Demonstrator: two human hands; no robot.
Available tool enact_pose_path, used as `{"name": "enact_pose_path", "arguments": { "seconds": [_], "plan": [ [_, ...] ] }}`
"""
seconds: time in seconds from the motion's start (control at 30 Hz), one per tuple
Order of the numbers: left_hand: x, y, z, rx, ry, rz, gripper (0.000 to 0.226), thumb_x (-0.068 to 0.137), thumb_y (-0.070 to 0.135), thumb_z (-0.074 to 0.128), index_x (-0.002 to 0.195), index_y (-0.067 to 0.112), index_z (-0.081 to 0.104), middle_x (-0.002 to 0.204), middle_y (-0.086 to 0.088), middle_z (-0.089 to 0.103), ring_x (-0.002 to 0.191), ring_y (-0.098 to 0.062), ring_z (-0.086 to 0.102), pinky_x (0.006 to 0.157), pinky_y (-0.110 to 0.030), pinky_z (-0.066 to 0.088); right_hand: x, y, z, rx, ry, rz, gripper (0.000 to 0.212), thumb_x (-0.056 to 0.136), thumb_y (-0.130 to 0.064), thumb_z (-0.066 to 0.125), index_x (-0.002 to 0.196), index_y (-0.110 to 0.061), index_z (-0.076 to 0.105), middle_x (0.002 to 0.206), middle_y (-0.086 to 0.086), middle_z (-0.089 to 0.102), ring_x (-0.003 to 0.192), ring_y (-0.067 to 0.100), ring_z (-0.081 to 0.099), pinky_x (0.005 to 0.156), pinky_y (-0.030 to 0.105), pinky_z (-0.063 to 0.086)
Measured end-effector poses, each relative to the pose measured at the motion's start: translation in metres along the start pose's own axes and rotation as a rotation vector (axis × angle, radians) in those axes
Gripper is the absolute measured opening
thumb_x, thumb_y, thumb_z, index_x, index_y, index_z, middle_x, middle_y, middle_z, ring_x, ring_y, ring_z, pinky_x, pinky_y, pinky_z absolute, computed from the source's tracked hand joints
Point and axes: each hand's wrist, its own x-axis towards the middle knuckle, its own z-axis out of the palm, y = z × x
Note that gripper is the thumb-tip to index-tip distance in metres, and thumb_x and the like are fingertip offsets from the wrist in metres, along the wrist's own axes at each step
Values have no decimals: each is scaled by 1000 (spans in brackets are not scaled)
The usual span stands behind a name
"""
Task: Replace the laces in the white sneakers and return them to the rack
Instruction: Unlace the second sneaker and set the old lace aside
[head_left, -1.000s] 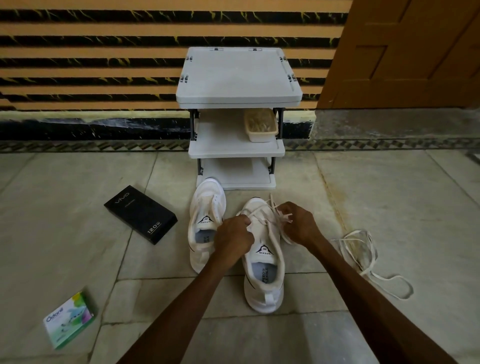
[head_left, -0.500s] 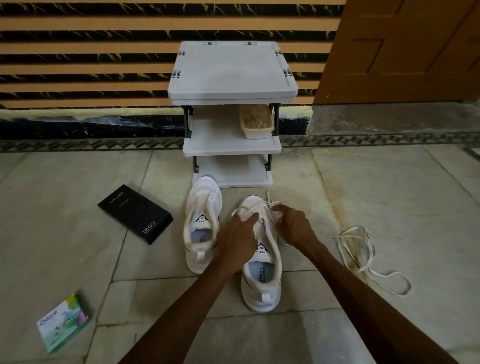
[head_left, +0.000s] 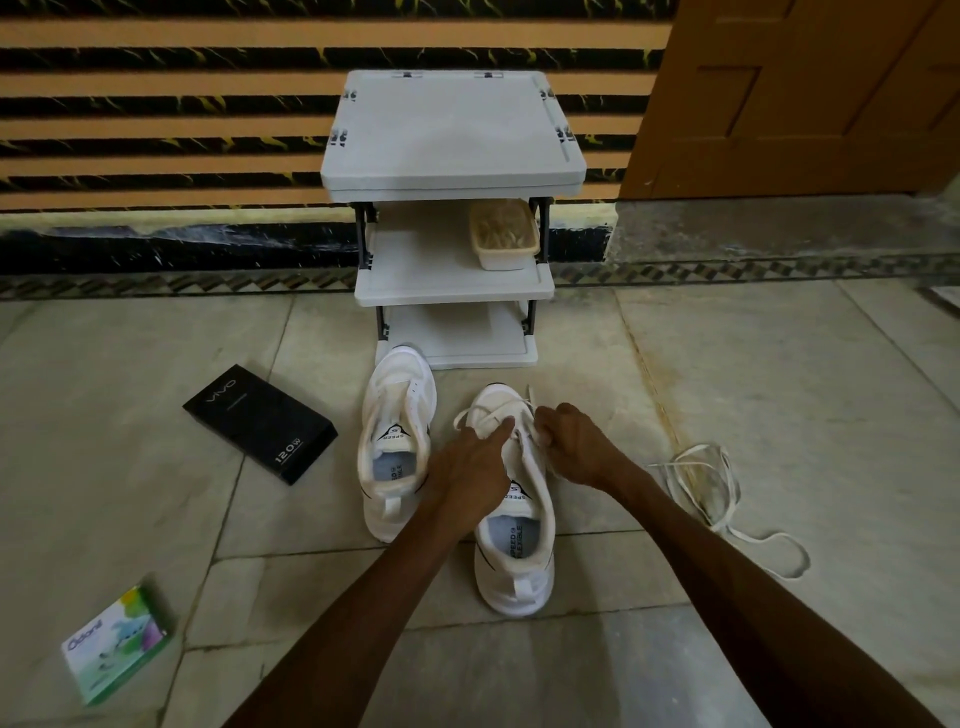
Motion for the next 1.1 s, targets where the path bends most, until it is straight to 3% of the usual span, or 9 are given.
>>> {"name": "enact_pose_path", "arguments": {
  "seconds": [0.13,0.33,0.43,0.53,0.6,0.67,0.8,0.9,1.1],
  "plan": [
    [4,-5,2,0,17,-5,68,95,29,51,151,45,15,152,-9,35,130,-31,45,96,-40,41,-8,-18,-21,752,26,110,22,82,-3,41,73,-22,48,74,-1,55,73,16,48,69,30,38],
    [12,-13,1,-20,11,-29,71,92,39,55,149,48,14,138,-6,50,118,-30,55,83,-37,43,-4,-42,-48,1382,-88,143,34,81,15,32,77,-14,48,71,3,47,69,13,43,62,23,41],
    [11,-8,0,-13,16,-12,73,91,35,56,151,43,16,125,-8,59,111,-30,59,76,-34,42,-8,-60,-82,1843,-88,-4,32,71,16,37,84,-11,50,74,4,46,70,13,45,63,23,45],
    [10,-3,-3,18,8,8,74,90,29,55,153,37,16,124,-12,59,110,-31,59,81,-35,45,-14,-84,-122,2133,-122,-364,35,75,13,40,95,-14,52,79,4,47,74,12,46,70,24,47],
    [10,0,-3,33,9,17,74,90,29,55,153,35,17,125,-13,58,110,-32,59,83,-36,45,-14,-95,-137,2078,-97,-429,32,80,11,41,96,-14,53,79,3,46,74,11,45,69,23,44],
    [9,2,-3,38,13,26,73,90,28,55,152,33,19,123,-13,60,108,-31,60,83,-36,46,-12,-91,-135,1847,7,-270,27,87,8,41,95,-13,56,79,2,49,73,11,46,66,21,43],
    [7,2,-2,5,51,45,63,88,21,53,147,29,34,115,-12,64,104,-33,62,80,-35,47,-8,-61,-88,898,223,100,34,93,3,40,78,-17,63,93,4,67,86,18,58,70,25,48],
    [6,3,-3,4,53,22,56,88,20,55,142,26,42,118,-11,63,107,-33,60,78,-34,45,-4,-34,-48,522,196,251,41,90,4,42,68,-21,68,96,2,73,89,18,66,72,25,50],
    [3,2,-1,-27,86,38,71,89,24,57,151,34,24,122,-11,59,108,-32,58,80,-35,44,1,-6,-3,104,74,240,17,89,-17,60,91,-12,77,94,9,74,87,24,68,72,26,50]
  ]
}}
